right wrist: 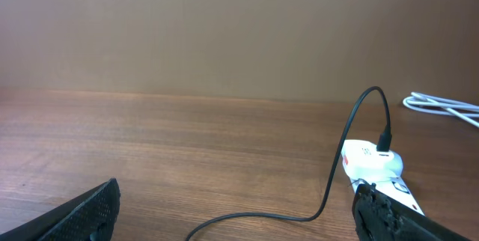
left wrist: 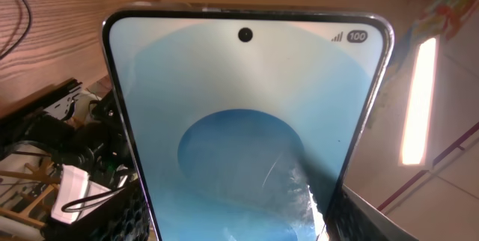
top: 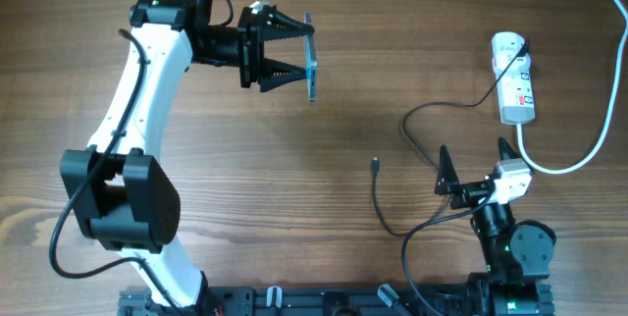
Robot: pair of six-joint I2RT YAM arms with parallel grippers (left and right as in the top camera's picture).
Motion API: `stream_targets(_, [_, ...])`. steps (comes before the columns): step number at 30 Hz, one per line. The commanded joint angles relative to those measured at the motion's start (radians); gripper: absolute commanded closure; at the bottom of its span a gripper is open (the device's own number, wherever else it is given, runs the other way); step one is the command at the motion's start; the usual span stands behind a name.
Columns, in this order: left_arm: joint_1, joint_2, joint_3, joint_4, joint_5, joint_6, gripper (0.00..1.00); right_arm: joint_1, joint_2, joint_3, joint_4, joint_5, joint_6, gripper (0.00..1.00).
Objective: Plug charger to phone and switch on socket
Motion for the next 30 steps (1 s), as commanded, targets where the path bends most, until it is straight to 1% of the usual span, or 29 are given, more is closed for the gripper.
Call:
stream_targets(1, [0.005,-0.032,-0.001,-0.001,0.056,-0.006,0.34,0.0,-0.005,-0.001,0.003,0.01,-0.009,0.0])
stream_targets(30, [0.005,-0.032,-0.001,-0.019,0.056,0.002,0.34,0.0,-0.005,-0.001,0.003,0.009,-0.009,0.0])
